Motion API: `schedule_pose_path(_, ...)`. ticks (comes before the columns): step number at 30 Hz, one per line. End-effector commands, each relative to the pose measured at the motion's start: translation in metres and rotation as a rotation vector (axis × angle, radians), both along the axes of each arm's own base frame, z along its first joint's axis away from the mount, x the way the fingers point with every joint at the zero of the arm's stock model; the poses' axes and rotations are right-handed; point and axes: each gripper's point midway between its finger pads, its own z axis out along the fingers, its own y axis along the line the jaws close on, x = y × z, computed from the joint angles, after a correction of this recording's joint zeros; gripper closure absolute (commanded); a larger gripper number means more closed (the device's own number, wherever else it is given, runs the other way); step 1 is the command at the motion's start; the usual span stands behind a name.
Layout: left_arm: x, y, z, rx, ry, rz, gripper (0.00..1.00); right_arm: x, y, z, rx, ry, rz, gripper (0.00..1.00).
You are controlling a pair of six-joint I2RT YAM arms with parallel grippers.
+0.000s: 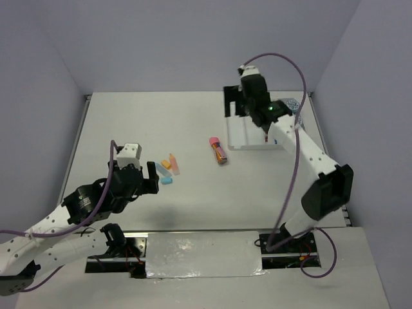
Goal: Sort the stationery into containers
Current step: Pick up the pen from the center of the board.
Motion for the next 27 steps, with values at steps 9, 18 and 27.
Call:
schedule_pose_path(9, -0.006, 0.064, 0.027, -0.123, -0.024, 0.383, 0.01, -0.132, 0.21, -0.104, 0.124, 0.225, 0.376, 0.09)
schedule_pose_path(18, -0.004, 0.075, 0.053, -0.05, -0.195, 0.23, 0.01, -0.123, 0.264, -0.181, -0.041, 0.369, 0.37, 0.36)
schedule_pose_path(27, -0.003, 0.06, 0.046, -0.056, -0.185, 0.152, 0.01, -0.117, 0.282, -0.205, -0.063, 0.385, 0.405, 0.39)
